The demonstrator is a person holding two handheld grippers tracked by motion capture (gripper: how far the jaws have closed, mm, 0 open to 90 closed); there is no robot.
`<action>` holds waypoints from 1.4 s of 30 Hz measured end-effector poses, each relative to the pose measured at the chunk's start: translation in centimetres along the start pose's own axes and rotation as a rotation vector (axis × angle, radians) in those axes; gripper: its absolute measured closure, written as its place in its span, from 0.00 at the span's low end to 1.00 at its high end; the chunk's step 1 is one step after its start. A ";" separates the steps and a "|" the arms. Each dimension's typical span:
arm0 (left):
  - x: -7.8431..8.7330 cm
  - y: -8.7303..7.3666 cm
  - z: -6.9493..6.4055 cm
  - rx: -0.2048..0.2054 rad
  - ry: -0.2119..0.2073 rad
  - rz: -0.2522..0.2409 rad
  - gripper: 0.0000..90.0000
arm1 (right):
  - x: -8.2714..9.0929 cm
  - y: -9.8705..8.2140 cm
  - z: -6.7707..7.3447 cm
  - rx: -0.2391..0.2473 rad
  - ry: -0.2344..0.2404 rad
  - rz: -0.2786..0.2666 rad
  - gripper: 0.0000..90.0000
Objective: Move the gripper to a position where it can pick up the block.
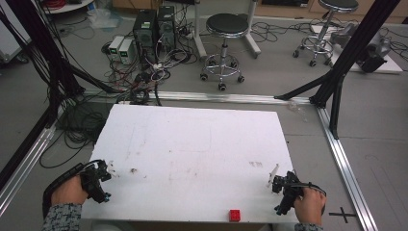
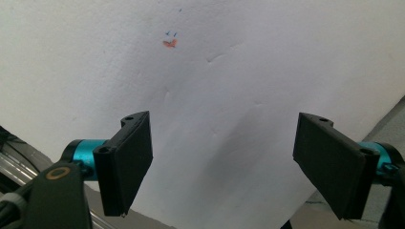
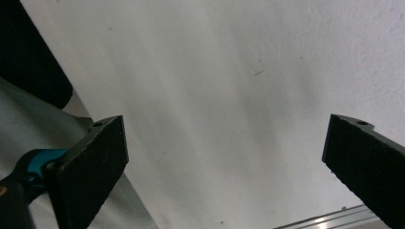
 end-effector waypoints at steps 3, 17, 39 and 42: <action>0.1 0.1 0.0 0.000 0.000 -0.003 0.24 | 0.4 -0.3 -0.1 0.003 0.008 -0.010 0.01; 0.7 0.4 0.2 0.011 0.019 -0.027 0.24 | 2.6 -0.1 -1.2 0.141 -0.002 -0.046 0.01; 0.6 0.6 0.2 0.027 0.026 -0.038 0.24 | 2.0 7.0 5.0 0.363 0.023 0.041 0.01; 0.6 0.5 0.2 0.028 0.028 -0.039 0.24 | 1.6 7.6 5.9 0.385 0.026 0.041 0.01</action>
Point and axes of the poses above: each handheld gripper's, and its own axes: x roughly backward along the jaws, y roughly out of its top, z roughly to its left, the point moved 7 cm from there along -x, roughly forward along the jaws, and after that the axes turned 1 degree about y, right-handed, at the moved point
